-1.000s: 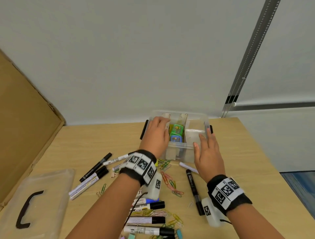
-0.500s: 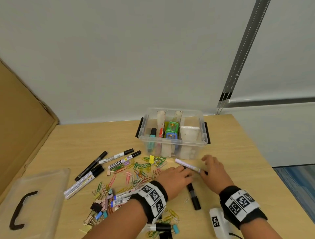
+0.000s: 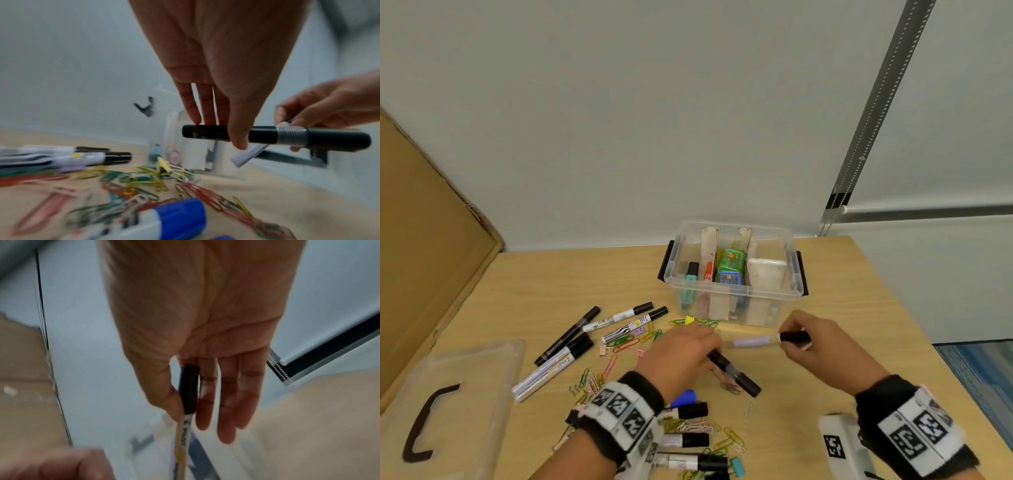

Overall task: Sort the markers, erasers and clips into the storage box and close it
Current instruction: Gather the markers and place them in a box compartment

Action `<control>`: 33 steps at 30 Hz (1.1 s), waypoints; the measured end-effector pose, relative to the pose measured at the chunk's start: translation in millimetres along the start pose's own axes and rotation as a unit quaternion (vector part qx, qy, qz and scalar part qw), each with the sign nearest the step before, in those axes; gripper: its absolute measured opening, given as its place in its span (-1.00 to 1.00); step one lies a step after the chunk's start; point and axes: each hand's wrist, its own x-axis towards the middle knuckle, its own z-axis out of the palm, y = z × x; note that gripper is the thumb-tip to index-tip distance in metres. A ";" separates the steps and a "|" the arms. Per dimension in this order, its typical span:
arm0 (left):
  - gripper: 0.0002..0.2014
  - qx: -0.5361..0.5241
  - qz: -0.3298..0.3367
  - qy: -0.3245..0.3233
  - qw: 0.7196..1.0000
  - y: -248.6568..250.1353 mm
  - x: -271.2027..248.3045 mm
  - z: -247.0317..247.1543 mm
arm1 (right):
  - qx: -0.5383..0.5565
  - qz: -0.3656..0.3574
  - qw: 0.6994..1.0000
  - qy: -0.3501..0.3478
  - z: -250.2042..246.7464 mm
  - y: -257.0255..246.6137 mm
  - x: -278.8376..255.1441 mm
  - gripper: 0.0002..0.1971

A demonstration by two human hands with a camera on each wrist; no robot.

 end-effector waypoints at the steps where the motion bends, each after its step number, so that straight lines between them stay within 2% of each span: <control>1: -0.77 -0.023 -0.028 0.023 0.999 -7.0 -9.4 -5.9 | 0.047 -0.025 0.999 0.013 -8.3 -11.4 -0.2 -0.93; 3: -0.78 -0.056 -0.083 0.052 0.994 -22.2 -26.5 -14.5 | 0.140 -0.065 0.988 0.031 -21.2 -35.9 4.8 -0.90; 5: -0.77 -0.085 -0.134 0.069 0.985 -38.8 -39.8 -17.6 | 0.240 -0.095 0.964 0.062 -26.7 -58.3 18.5 -0.85; 8: -0.76 -0.106 -0.175 0.094 0.974 -58.8 -53.0 -21.5 | 0.326 -0.103 0.927 0.152 -22.3 -87.5 50.6 -0.84; 10: -0.77 -0.104 -0.189 0.113 0.970 -67.0 -58.4 -25.1 | 0.295 -0.094 0.930 0.199 -14.5 -104.9 77.1 -0.85; 13: -0.78 -0.095 -0.197 0.135 0.966 -73.1 -64.0 -29.1 | 0.142 -0.067 0.966 0.207 0.2 -123.5 118.5 -0.78; 16: -0.79 -0.094 -0.205 0.136 0.965 -74.9 -69.3 -31.9 | -0.053 -0.023 0.987 0.152 14.0 -132.5 154.4 -0.70; 18: -0.80 -0.097 -0.209 0.136 0.964 -77.4 -73.2 -31.7 | -0.118 0.029 0.989 0.082 22.1 -134.4 174.5 -0.65; 20: -0.80 -0.104 -0.217 0.137 0.961 -79.6 -77.2 -32.1 | -0.143 0.087 0.986 0.006 28.6 -136.0 189.6 -0.56; 22: -0.79 -0.105 -0.222 0.143 0.959 -80.9 -80.5 -33.3 | -0.176 0.125 0.976 -0.024 32.3 -138.6 198.3 -0.48; 24: -0.79 -0.103 -0.226 0.147 0.958 -81.2 -83.0 -34.6 | -0.203 0.126 0.971 -0.003 30.1 -141.2 200.3 -0.45; 27: -0.82 -0.104 -0.232 0.145 0.956 -79.4 -86.6 -35.5 | -0.171 0.082 0.982 0.014 14.0 -135.7 184.5 -0.39; 31: -0.82 -0.103 -0.232 0.147 0.956 -72.7 -84.5 -33.6 | -0.132 0.045 0.990 0.023 -2.5 -99.5 134.8 -0.47; 33: -0.80 -0.098 -0.230 0.151 0.956 -65.9 -74.5 -34.6 | -0.172 0.059 0.982 0.046 -0.8 -73.2 106.8 -0.48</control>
